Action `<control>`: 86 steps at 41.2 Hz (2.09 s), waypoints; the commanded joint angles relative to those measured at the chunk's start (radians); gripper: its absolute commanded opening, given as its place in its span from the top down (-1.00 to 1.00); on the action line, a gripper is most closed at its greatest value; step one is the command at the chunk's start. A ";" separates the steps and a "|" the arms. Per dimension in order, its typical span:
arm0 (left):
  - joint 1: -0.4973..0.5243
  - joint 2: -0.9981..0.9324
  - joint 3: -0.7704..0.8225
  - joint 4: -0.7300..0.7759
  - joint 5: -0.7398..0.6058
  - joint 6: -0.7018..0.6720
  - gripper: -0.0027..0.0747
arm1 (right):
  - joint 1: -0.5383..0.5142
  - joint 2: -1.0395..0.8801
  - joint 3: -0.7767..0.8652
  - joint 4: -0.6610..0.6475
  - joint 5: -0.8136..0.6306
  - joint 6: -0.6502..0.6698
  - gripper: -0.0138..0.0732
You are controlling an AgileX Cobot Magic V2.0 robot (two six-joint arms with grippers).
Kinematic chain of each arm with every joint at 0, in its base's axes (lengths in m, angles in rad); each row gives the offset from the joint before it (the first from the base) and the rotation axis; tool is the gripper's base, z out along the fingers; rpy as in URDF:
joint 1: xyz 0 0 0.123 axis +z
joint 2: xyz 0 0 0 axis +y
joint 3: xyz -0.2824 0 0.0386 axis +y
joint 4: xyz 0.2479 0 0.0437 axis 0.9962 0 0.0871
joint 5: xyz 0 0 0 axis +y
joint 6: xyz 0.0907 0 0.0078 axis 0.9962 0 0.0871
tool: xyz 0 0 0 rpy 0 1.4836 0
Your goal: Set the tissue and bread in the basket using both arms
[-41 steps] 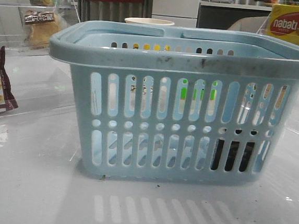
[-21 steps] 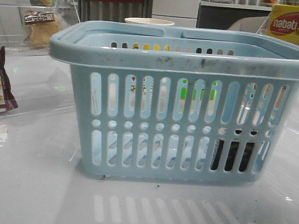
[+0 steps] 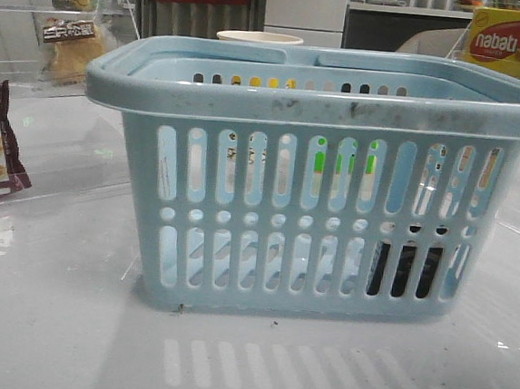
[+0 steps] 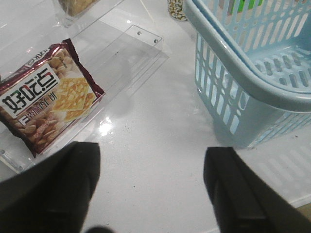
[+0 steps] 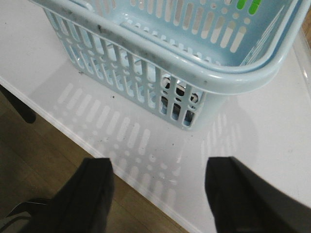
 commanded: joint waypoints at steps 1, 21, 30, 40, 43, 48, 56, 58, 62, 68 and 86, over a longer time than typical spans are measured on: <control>-0.006 0.073 -0.052 -0.003 -0.107 -0.001 -0.75 | -0.001 0.000 -0.027 -0.009 -0.062 -0.007 -0.51; 0.099 0.707 -0.506 0.047 -0.163 -0.001 -0.76 | -0.001 0.000 -0.027 -0.009 -0.062 -0.007 -0.51; 0.177 0.926 -0.758 0.026 -0.163 -0.001 -0.76 | -0.001 0.000 -0.027 -0.009 -0.062 -0.007 -0.51; 0.204 1.104 -0.950 -0.016 -0.238 -0.003 -0.76 | -0.001 0.000 -0.027 -0.009 -0.062 -0.007 -0.51; 0.201 1.145 -0.979 -0.018 -0.272 -0.003 -0.76 | -0.001 0.000 -0.027 -0.009 -0.062 -0.007 -0.51; 0.201 1.202 -0.998 -0.019 -0.329 -0.003 -0.76 | -0.001 0.000 -0.027 -0.009 -0.062 -0.007 -0.51; 0.201 1.245 -0.998 -0.019 -0.357 -0.003 -0.70 | -0.001 0.000 -0.027 -0.009 -0.062 -0.007 -0.51; 0.201 1.247 -0.998 -0.019 -0.357 -0.003 -0.60 | -0.001 0.000 -0.027 -0.009 -0.062 -0.007 -0.51; 0.201 1.248 -0.998 -0.014 -0.357 -0.003 -0.37 | -0.001 0.000 -0.027 -0.009 -0.062 -0.007 -0.51; 0.201 1.248 -0.998 -0.012 -0.357 -0.003 -0.04 | -0.001 0.000 -0.027 -0.009 -0.062 -0.007 -0.51; 0.201 1.223 -1.055 -0.012 -0.249 -0.003 0.57 | -0.001 0.000 -0.027 -0.009 -0.062 -0.007 -0.51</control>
